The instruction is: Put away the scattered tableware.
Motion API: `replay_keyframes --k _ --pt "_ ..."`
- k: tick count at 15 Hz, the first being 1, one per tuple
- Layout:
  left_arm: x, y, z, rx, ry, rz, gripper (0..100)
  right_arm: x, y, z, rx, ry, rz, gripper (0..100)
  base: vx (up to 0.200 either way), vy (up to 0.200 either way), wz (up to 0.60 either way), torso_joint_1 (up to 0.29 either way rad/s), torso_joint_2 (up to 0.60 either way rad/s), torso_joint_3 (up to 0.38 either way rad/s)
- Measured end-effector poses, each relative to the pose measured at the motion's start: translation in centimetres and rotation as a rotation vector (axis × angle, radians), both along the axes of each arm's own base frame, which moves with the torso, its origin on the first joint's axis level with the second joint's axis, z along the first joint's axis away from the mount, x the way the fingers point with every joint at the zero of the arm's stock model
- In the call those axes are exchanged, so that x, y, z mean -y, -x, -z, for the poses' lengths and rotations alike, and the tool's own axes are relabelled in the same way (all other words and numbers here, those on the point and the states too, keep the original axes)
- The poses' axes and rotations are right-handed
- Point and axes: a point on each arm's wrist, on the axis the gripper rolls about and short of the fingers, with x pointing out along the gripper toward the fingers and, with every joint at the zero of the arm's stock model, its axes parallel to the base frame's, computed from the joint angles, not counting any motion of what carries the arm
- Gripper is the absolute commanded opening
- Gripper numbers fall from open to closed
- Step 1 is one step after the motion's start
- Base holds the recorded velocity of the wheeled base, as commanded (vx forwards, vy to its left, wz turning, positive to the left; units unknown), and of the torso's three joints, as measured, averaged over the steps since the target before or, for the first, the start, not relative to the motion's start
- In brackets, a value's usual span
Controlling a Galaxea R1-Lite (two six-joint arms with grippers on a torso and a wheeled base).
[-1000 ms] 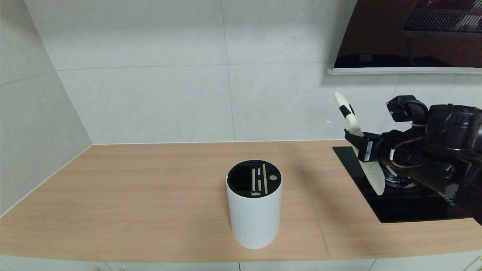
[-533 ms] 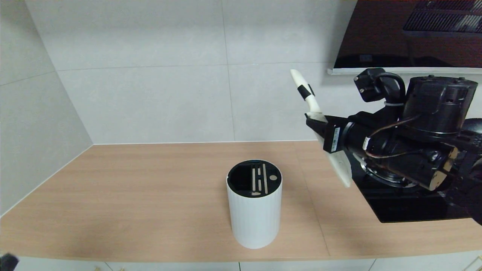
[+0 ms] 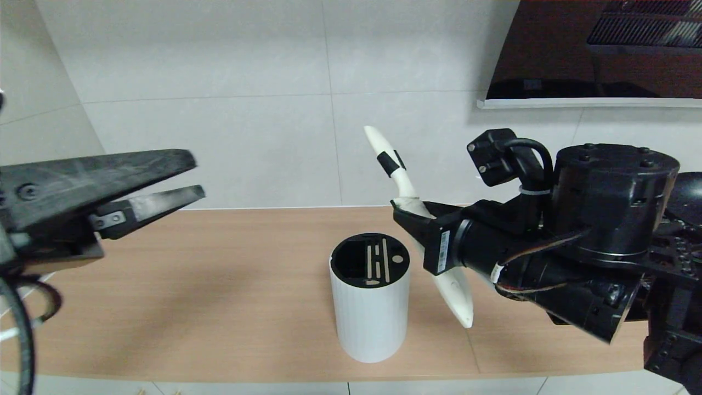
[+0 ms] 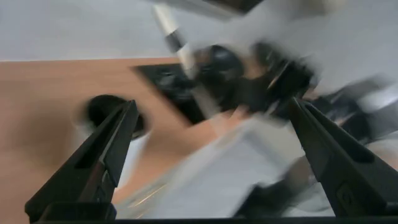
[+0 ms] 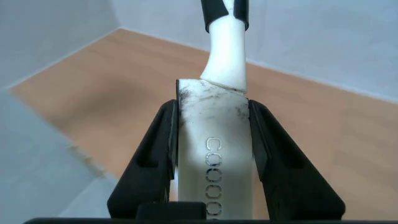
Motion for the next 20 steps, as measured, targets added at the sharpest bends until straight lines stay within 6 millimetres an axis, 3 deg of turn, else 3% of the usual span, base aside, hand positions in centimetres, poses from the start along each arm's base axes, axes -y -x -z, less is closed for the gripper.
replay_keyframes --k 4,7,12,15,20 --pt "1.9 -4.9 2.6 -0.127 0.107 -0.037 100 -1.9 1.0 0.4 0.014 -0.036 -0.034 0 0.0 0.0 0.0 0.0 0.0 0.0" --pt "3.4 -7.0 4.5 -0.198 0.097 -0.071 100 -3.2 1.8 0.5 0.014 -0.039 -0.07 0 0.0 0.0 0.0 0.0 0.0 0.0" --pt "5.7 -7.3 6.1 -0.149 0.079 -0.046 100 -5.1 3.0 1.3 0.026 -0.06 -0.126 0 0.0 0.0 0.0 0.0 0.0 0.0" --pt "6.0 -7.4 6.7 -0.164 0.071 -0.039 100 -6.4 3.7 2.3 0.03 -0.059 -0.136 0 0.0 0.0 0.0 0.0 0.0 0.0" --pt "6.1 -7.2 6.6 -0.161 0.073 -0.032 100 -6.8 4.0 3.4 0.014 -0.029 -0.149 0 0.0 0.0 0.0 0.0 0.0 0.0"
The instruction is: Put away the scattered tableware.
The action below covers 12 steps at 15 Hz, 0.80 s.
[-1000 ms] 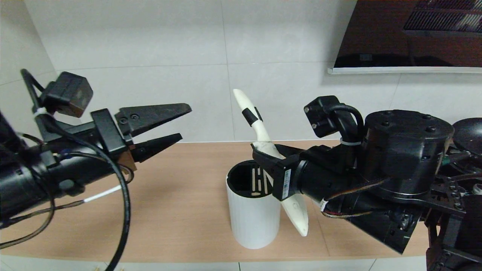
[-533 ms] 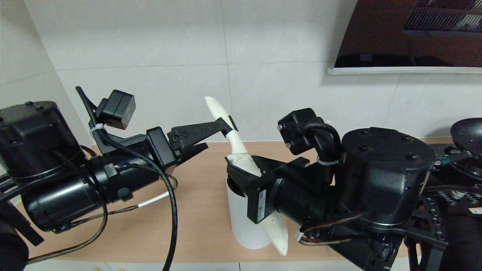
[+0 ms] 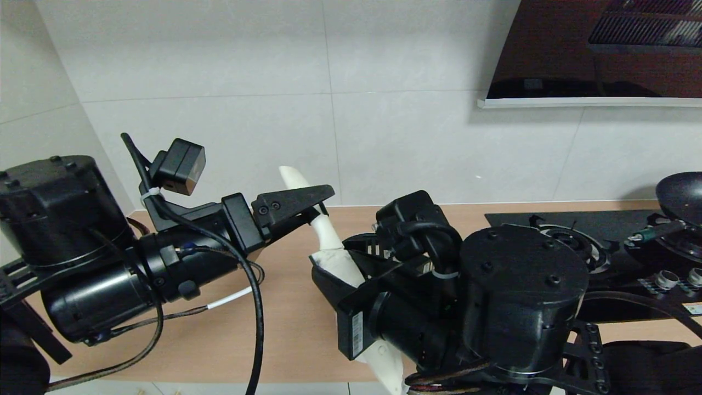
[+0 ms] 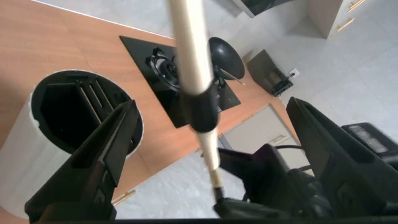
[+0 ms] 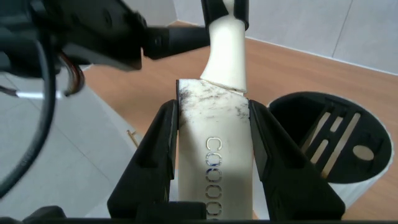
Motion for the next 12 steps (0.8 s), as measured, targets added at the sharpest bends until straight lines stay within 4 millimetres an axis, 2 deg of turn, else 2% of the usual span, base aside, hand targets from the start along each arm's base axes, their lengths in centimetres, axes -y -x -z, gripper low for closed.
replay_keyframes --k 11,12 --pt "0.2 0.1 0.3 -0.013 -0.004 0.011 100 -0.5 1.1 0.4 -0.007 0.012 -0.035 0 0.0 0.0 0.0 0.0 0.0 0.0" --pt "0.2 0.1 0.3 -0.014 -0.004 0.011 0 -0.5 1.2 0.4 -0.007 0.011 -0.037 0 0.0 0.0 0.0 0.0 0.0 0.0"
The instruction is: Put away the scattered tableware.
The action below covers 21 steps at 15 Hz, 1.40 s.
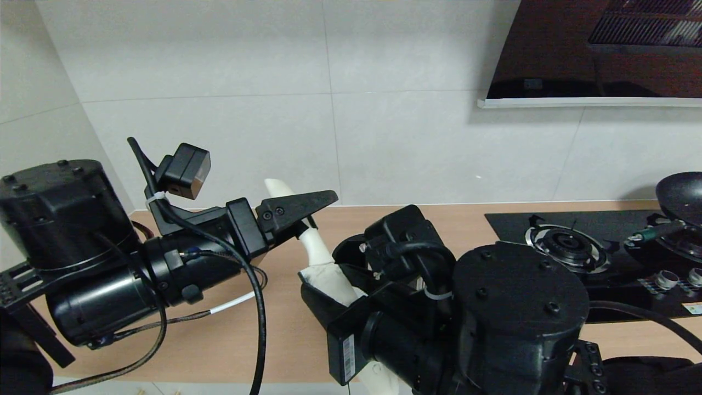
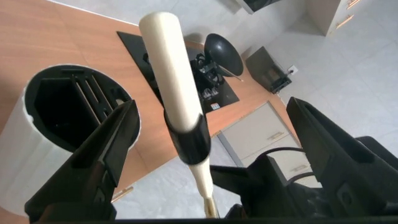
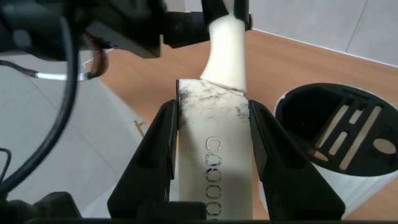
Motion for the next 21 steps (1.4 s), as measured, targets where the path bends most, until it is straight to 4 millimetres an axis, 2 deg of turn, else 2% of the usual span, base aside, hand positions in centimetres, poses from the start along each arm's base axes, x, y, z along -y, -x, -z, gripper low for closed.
replay_keyframes --k 13,14,21 --pt "0.02 -0.11 -0.1 -0.01 0.014 -0.004 0 0.22 -0.21 -0.39 0.011 -0.022 0.017 0 0.0 0.0 0.0 0.0 0.0 0.0" --pt "0.02 -0.11 -0.22 -0.014 0.021 -0.004 0 0.27 -0.3 -0.42 0.011 -0.025 0.02 100 0.0 0.0 0.0 0.0 0.0 0.0" --pt "-0.03 -0.06 -0.46 -0.009 0.028 -0.01 0 0.69 -0.64 -0.66 0.015 -0.031 0.05 100 0.0 0.0 0.0 0.0 0.0 0.0"
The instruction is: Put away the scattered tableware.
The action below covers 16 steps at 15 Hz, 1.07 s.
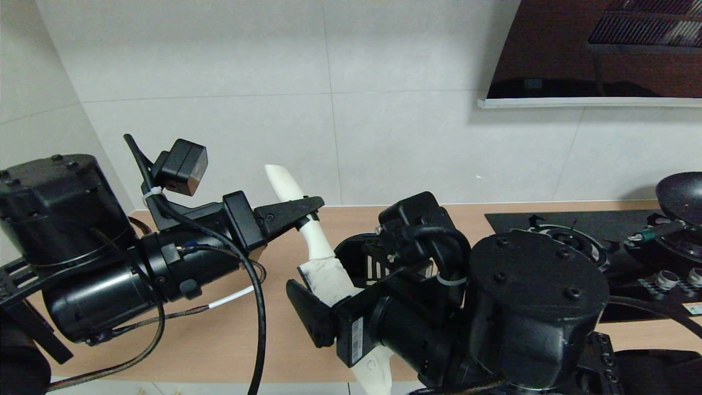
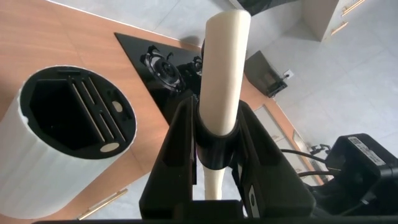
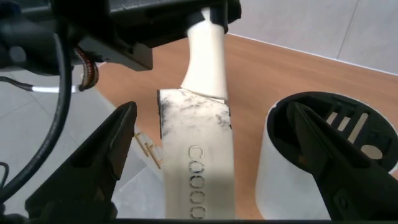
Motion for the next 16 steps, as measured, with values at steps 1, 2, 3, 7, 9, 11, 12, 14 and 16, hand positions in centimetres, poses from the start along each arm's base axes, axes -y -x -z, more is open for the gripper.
replay_keyframes --k 1,2,3,7,9,11,12,14,16 --pt "0.0 -0.1 -0.1 0.005 0.001 -0.014 0 0.2 -0.1 -0.1 0.002 -0.002 0.01 100 0.0 0.0 0.0 0.0 0.0 0.0" --pt "0.0 -0.2 -0.3 0.008 0.002 -0.044 0 0.5 -0.3 -0.3 0.005 -0.004 0.018 100 0.0 0.0 0.0 0.0 0.0 0.0" --pt "0.0 -0.4 -0.7 0.018 0.005 -0.075 0 1.1 -0.4 -0.8 0.014 -0.009 0.027 100 0.0 0.0 0.0 0.0 0.0 0.0" --pt "-0.2 -0.5 -3.8 0.015 -0.049 -0.168 0 5.8 -1.7 -4.0 0.058 -0.039 0.122 100 0.0 0.0 0.0 0.0 0.0 0.0" --pt "-0.3 -0.9 -6.8 0.099 -0.115 -0.324 0 8.5 -2.5 -5.5 0.068 -0.042 0.174 100 0.0 0.0 0.0 0.0 0.0 0.0" --pt "0.3 -1.5 -8.2 0.201 -0.243 -0.455 0 10.4 -2.8 -6.7 0.091 -0.069 0.213 100 0.0 0.0 0.0 0.0 0.0 0.0" --pt "0.9 -1.8 -8.2 0.239 -0.314 -0.508 0 10.8 -3.0 -7.2 0.103 -0.081 0.227 100 0.0 0.0 0.0 0.0 0.0 0.0" --pt "2.4 -2.0 -8.1 0.278 -0.376 -0.545 0 11.3 -3.1 -7.6 0.115 -0.09 0.243 100 0.0 0.0 0.0 0.0 0.0 0.0" --pt "4.4 -1.4 -8.2 0.331 -0.363 -0.591 0 11.2 -3.4 -7.4 0.117 -0.075 0.249 100 0.0 0.0 0.0 0.0 0.0 0.0"
